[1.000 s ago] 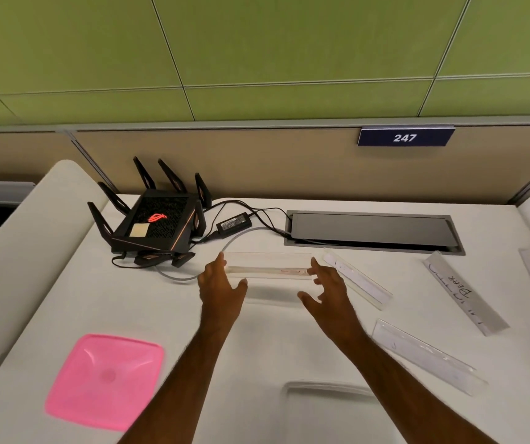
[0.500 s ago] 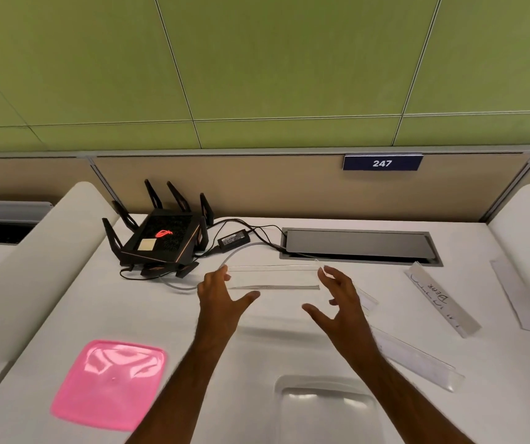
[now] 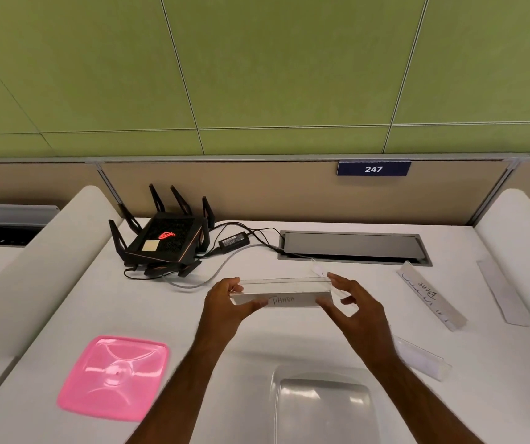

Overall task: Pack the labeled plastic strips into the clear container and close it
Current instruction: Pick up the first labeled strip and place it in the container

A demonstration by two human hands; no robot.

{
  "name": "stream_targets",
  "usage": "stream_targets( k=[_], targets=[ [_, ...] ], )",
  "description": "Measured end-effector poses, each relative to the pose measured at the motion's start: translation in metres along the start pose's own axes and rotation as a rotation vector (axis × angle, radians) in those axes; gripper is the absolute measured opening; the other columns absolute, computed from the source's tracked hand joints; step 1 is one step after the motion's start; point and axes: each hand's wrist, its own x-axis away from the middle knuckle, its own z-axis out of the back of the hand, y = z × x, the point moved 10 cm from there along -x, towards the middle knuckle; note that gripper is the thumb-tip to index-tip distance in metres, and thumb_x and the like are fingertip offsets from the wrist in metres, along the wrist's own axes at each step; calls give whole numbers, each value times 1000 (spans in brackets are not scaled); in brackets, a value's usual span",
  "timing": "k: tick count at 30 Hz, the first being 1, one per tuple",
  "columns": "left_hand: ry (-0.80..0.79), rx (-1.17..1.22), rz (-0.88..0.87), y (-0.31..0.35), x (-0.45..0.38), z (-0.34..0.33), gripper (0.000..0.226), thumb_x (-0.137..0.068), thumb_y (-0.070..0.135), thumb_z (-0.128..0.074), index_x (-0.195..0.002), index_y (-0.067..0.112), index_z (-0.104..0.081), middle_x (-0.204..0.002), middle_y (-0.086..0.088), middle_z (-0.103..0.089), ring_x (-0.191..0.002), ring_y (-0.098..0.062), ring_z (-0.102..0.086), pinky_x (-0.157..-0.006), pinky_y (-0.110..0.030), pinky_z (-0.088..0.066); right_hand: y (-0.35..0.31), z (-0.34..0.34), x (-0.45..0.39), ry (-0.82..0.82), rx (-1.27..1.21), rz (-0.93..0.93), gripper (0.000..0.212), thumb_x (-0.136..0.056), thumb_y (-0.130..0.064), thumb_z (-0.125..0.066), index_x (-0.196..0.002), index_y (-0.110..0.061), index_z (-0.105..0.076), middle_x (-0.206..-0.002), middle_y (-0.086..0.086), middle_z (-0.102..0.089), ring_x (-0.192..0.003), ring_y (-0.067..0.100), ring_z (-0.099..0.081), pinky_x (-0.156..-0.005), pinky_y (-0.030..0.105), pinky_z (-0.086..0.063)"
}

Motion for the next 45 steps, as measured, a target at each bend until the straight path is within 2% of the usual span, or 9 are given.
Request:
stream_targets(
  k=[10, 15, 19, 25, 28, 31, 34, 39, 45],
  targets=[
    [29, -36, -28, -4, 25, -3, 67, -60, 71, -81, -111, 30, -67, -105, 12, -68, -97, -1, -61, -75, -16, -50, 31, 10, 15, -38, -69, -124, 41, -80, -54, -77, -117, -37, -70, -108, -20, -75, -105, 1, -69, -80, 30, -60],
    [-13, -77, -56, -10, 35, -15, 64, -67, 59, -84, -120, 30, -62, -112, 13, -63, -104, -5, -59, -87, -30, -55, 51, 12, 30, -39, -96, -238, 36, -78, -53, -76, -107, -32, -74, -98, -16, -77, -96, -2, -72, -77, 18, -58],
    [-79, -101, -86, -11, 43, -29, 72, -65, 51, -89, -126, 30, -56, -121, 15, -56, -112, -5, -53, -89, -21, -49, 65, 14, 40, -51, -112, -313, 24, -83, -41, -79, -103, -28, -75, -96, -12, -77, -92, -1, -72, -87, 26, -58],
    [-140, -87, -108, -13, 56, -46, 77, -63, 50, -90, -129, 38, -50, -120, 22, -48, -115, -5, -51, -92, -26, -49, 78, 28, 51, -37, -104, -352, 25, -86, -54, -70, -101, -34, -75, -96, -19, -76, -92, 1, -71, -87, 38, -60],
    [-130, -92, -165, -7, 63, -50, 73, -65, 51, -88, -125, 47, -48, -115, 29, -44, -110, 2, -48, -82, -18, -47, 84, 31, 54, -58, -80, -365, 20, -92, -52, -66, -104, -39, -75, -98, -22, -75, -93, 2, -71, -85, 46, -61],
    [-95, -99, -252, 1, 69, -53, 68, -66, 50, -89, -123, 47, -51, -119, 30, -39, -110, -5, -50, -81, -17, -49, 91, 36, 59, -46, -63, -388, 20, -93, -52, -65, -103, -39, -75, -98, -22, -75, -93, 2, -71, -84, 46, -61],
    [-91, -103, -316, 5, 72, -58, 71, -67, 57, -85, -128, 39, -53, -130, 24, -43, -123, -11, -49, -96, -28, -50, 97, 41, 64, -46, -40, -401, 21, -96, -49, -62, -105, -34, -76, -96, -20, -76, -93, 6, -71, -83, 46, -61],
    [-159, -15, -198, -10, 74, -72, 78, -66, 62, -84, -132, 43, -50, -133, 28, -54, -125, -5, -53, -101, -34, -53, 103, 47, 72, -40, -60, -429, 23, -101, -40, -58, -108, -27, -76, -95, -11, -76, -91, 15, -71, -71, 36, -64],
    [-166, -17, -199, -7, 78, -79, 82, -63, 68, -79, -135, 41, -49, -135, 26, -54, -126, -4, -52, -102, -28, -52, 109, 53, 79, -18, -125, -469, 26, -100, -38, -60, -114, -23, -77, -100, -11, -77, -90, 5, -70, -62, 23, -60]
  ],
)
